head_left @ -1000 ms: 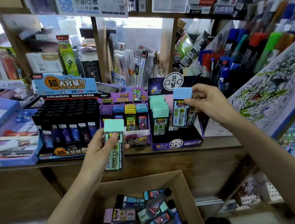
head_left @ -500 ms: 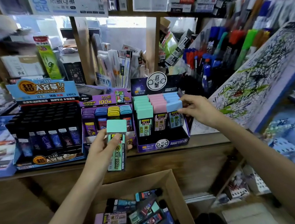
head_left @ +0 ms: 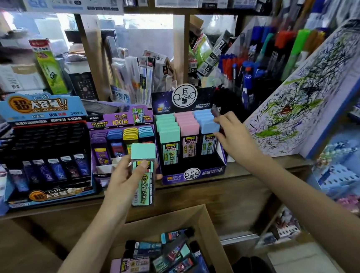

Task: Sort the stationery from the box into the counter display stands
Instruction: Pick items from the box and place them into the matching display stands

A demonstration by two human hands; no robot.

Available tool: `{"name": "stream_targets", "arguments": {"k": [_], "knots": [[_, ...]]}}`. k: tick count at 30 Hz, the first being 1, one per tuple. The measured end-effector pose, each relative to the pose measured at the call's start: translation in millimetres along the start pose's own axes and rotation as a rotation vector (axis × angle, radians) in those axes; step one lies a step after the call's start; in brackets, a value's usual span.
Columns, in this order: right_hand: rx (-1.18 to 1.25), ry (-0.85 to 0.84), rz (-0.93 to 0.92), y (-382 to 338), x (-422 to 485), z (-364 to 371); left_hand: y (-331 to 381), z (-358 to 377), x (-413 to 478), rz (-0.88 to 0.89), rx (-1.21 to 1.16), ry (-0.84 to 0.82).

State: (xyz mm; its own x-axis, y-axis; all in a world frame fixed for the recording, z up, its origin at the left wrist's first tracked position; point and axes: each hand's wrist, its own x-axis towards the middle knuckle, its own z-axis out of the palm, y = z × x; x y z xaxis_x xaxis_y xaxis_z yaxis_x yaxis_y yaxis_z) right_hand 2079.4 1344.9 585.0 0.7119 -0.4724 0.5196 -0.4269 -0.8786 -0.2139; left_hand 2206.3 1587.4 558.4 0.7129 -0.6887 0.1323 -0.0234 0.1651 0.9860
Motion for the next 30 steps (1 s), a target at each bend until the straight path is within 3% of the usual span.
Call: {"name": "stream_targets", "arguments": {"k": [5,8,12,16,21,25,28,30], "knots": [[-0.077,0.062,-0.032,-15.2,-1.0,-9.3,2.3,6.6,-1.1,0.0,-0.01,-0.011],[0.232,0.007,0.005,-40.7,-5.1,-15.4,3.8,7.5,-2.0,0.024,0.022,-0.023],[0.839,-0.362,0.119,-86.3,-11.1,-15.1,4.3,9.9,-2.1,0.053,0.049,-0.039],[1.009,-0.374,0.164,-112.6,-13.5,-4.0,6.5,15.6,-2.7,0.063,0.06,-0.017],[1.023,-0.315,0.189,-111.7,1.2,-17.9,17.7,15.0,2.5,0.078,0.077,-0.012],[0.91,-0.17,0.114,-92.7,19.5,-36.9,17.6,-4.8,10.9,0.2,0.515,-0.032],[0.783,-0.187,0.099,-77.4,22.3,-33.6,3.3,-20.5,17.7,0.244,0.972,-0.007],[0.78,-0.212,0.113,-72.8,17.9,-24.7,-6.0,-25.6,19.8,0.228,1.072,-0.003]]}}
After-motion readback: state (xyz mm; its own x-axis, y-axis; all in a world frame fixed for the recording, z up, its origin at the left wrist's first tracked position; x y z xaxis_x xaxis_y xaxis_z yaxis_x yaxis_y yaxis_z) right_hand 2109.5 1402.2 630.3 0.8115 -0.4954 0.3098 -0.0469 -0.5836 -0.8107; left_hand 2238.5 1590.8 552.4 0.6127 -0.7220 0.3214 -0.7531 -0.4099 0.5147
